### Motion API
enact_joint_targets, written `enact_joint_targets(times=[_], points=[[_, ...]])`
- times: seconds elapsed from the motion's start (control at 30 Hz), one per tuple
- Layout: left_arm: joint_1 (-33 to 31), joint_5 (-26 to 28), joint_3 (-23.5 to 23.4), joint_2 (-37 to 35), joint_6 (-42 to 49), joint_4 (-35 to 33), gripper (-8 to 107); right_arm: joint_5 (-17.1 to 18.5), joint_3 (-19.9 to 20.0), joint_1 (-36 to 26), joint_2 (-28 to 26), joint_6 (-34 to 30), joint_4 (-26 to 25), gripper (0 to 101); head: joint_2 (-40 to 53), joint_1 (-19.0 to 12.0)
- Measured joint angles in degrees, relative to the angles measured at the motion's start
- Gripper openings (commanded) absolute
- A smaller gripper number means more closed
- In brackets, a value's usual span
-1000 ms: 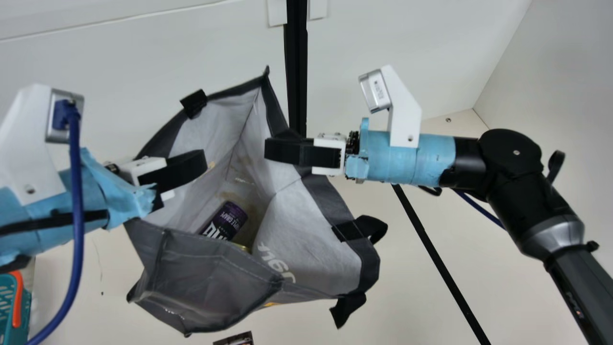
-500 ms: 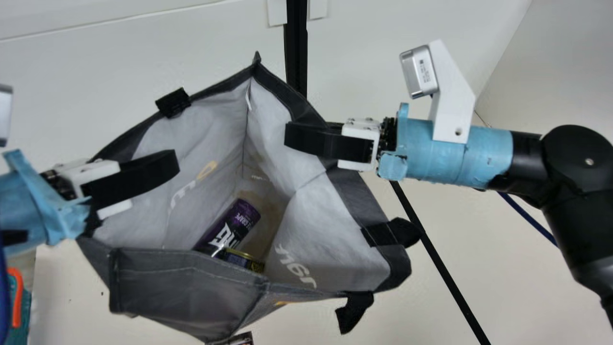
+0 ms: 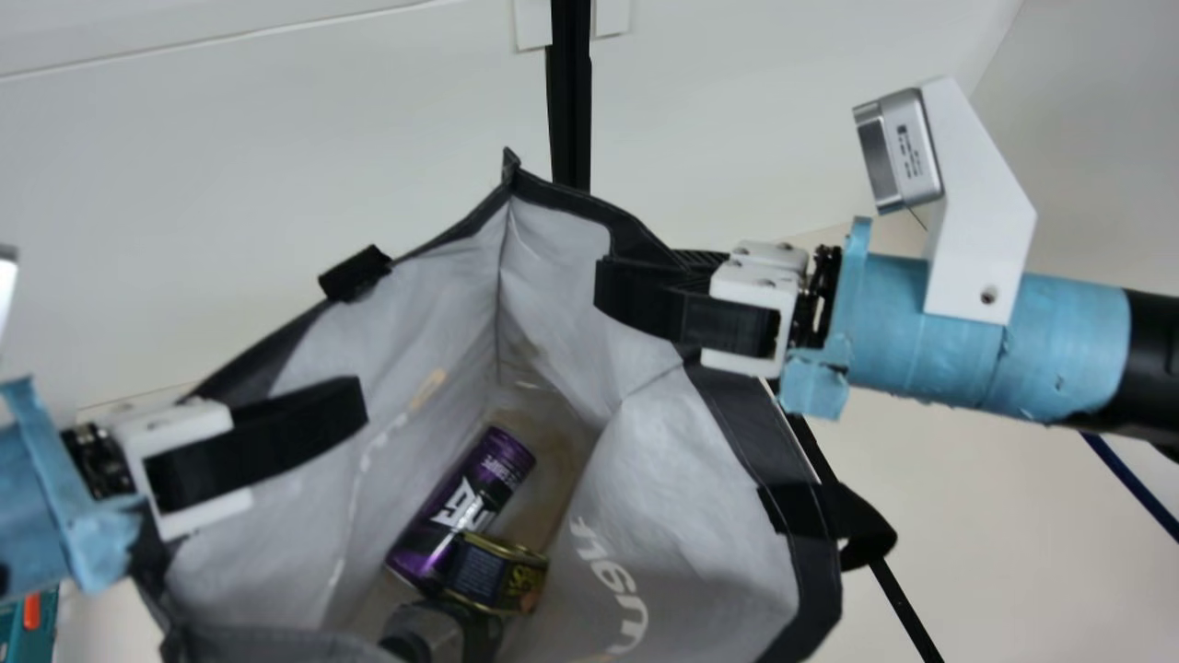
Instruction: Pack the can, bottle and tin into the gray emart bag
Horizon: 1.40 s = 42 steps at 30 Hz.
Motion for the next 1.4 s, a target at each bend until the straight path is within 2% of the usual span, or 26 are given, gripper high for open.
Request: enact_joint_targets(times=[0.3,0.5,0.7,0.9,1.13,1.4], points=[[-2.3,0.0,5.7,-2.6,-0.5,-1.5,10,-0.1,1.4,2.1,-5.1,6.0,-8.7,0,0.1,0.0],[-2.0,-0.1,9.7,-2.7,1.8,-2.4,10,-0.1,4.3,2.9,-6.2,6.5,-12.4,0,0.0,0.0],[-0.3,-0.2,12.7,-1.4,5.7,-3.0,10,-0.7,7.3,2.7,-5.2,3.0,-11.3,0,0.1,0.0],[1.8,-0.2,13.2,0.6,10.6,-3.5,10,-0.8,9.7,2.1,-3.0,-2.1,-9.2,0,0.0,0.0],[4.5,0.0,11.1,3.7,15.1,-3.7,10,-1.0,10.4,2.4,0.3,-7.9,-6.3,0,0.0,0.0],[6.0,0.0,7.4,7.6,18.1,-3.1,10,-4.9,8.7,6.2,4.9,-12.3,-6.1,0,0.0,0.0]])
